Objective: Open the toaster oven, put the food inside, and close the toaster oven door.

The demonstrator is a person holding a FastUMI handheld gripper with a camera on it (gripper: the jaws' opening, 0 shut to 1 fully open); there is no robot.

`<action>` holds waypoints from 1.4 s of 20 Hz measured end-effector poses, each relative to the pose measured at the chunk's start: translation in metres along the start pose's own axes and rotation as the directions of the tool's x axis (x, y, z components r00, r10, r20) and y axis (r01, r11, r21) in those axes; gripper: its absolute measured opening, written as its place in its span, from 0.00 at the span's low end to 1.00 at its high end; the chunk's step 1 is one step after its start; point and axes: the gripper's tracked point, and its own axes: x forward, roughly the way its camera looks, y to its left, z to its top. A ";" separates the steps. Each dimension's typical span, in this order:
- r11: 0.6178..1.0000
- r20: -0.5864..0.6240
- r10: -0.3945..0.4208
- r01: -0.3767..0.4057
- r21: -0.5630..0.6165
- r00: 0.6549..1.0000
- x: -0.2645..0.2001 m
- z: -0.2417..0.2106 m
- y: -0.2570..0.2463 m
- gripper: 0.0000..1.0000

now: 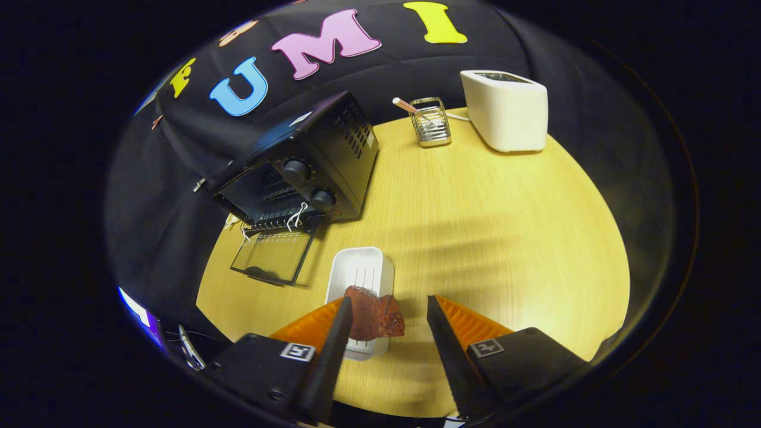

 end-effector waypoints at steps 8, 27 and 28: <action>0.991 -0.049 0.080 -0.074 0.113 0.996 0.008 -0.006 0.002 0.46; 0.969 0.044 0.104 -0.111 0.221 0.994 -0.043 0.016 0.028 0.14; 0.968 0.053 0.105 -0.115 0.223 0.993 -0.049 0.017 0.034 0.14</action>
